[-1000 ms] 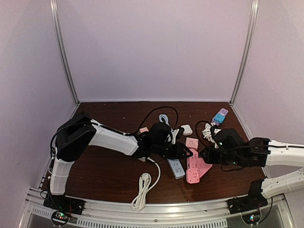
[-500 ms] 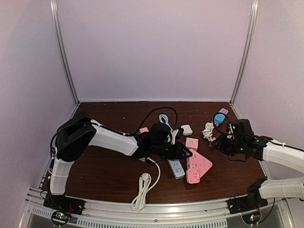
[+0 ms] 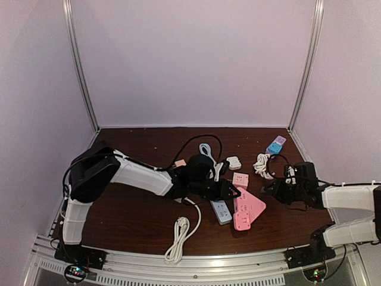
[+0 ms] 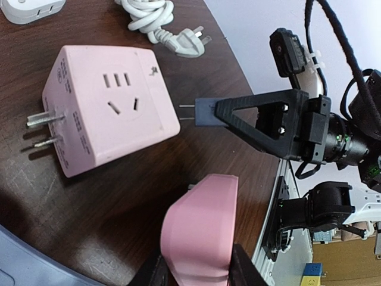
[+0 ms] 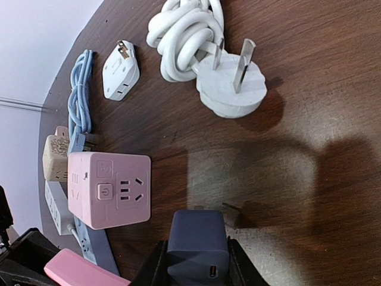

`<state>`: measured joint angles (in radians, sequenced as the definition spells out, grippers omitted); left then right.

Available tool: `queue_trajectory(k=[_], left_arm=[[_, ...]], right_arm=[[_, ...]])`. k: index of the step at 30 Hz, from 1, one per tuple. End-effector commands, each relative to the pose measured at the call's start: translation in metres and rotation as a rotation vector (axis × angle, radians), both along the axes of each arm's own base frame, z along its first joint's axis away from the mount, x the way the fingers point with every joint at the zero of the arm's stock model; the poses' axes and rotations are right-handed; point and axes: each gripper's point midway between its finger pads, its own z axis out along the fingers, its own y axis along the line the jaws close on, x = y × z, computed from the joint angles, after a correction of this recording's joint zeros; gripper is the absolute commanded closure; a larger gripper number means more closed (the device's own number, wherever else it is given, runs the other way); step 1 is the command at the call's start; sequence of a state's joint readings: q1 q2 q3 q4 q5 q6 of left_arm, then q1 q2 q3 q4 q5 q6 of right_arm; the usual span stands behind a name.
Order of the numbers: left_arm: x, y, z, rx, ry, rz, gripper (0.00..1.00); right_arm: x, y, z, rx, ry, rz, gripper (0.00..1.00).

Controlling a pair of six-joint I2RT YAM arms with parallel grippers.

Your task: Pull the plug off the socket

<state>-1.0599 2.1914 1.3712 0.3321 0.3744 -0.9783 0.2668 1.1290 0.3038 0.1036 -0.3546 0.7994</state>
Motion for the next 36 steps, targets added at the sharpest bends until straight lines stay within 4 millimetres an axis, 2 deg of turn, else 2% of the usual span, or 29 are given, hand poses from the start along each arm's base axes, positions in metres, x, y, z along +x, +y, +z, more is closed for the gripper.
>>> queue_trajectory(k=[1,12,22,29,33,36], left_arm=[[0.013,0.036,-0.052,0.207,0.017,0.080,1.00],[0.025,0.059,-0.063,0.196,0.073,0.135,1.00],[0.035,0.075,-0.061,0.208,0.085,0.184,1.00],[0.038,0.086,-0.059,0.224,0.106,0.202,1.00],[0.037,0.084,-0.048,0.206,0.119,0.203,1.00],[0.036,0.082,-0.041,0.191,0.147,0.212,1.00]], right_arm=[[0.009,0.005,0.008,0.057,-0.058,0.009,0.86],[0.008,0.005,-0.003,0.036,-0.026,0.024,0.68],[0.006,0.004,-0.005,-0.022,-0.004,0.049,0.35],[0.005,0.011,0.008,-0.129,-0.009,0.071,0.21],[-0.001,0.022,0.024,-0.191,-0.030,0.102,0.18],[-0.011,0.040,0.040,-0.235,-0.061,0.153,0.18]])
